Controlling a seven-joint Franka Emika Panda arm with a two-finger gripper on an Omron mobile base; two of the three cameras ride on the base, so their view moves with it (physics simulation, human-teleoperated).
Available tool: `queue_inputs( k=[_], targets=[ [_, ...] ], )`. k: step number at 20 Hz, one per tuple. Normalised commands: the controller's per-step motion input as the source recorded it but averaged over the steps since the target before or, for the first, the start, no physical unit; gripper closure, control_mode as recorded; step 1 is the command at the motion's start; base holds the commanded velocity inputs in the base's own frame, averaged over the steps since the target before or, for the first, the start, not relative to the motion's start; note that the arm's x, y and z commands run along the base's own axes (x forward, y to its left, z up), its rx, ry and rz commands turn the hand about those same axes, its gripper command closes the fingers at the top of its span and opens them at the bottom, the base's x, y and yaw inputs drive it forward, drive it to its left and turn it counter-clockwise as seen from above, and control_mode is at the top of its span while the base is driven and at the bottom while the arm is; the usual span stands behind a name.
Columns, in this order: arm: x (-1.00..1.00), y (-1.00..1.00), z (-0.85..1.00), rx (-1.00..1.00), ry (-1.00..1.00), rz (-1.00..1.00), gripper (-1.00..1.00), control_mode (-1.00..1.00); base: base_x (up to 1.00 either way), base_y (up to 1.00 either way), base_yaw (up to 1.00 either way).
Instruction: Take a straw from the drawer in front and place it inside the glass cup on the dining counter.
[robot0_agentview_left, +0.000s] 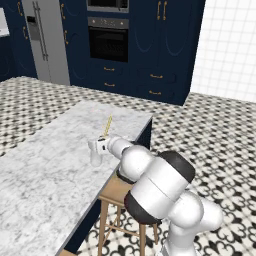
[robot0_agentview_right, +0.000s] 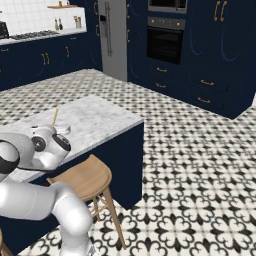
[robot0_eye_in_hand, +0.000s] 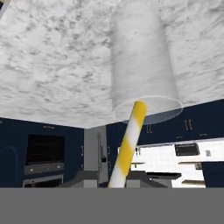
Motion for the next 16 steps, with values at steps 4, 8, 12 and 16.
queue_inputs(
  k=[4,8,12,16],
  targets=[
    [-0.05,-0.01,0.35,0.05,-0.03,0.00,1.00,-1.00,0.00,0.00,0.00],
    [0.00,0.00,0.98,0.16,0.00,0.00,1.00,-1.00,0.00,0.00,0.00],
    [0.20,0.00,0.58,0.09,0.01,0.00,1.00,-1.00,0.00,0.00,0.00],
    [0.46,0.01,-0.42,-0.05,0.00,0.00,1.00,-1.00,0.00,0.00,0.00]
  ],
)
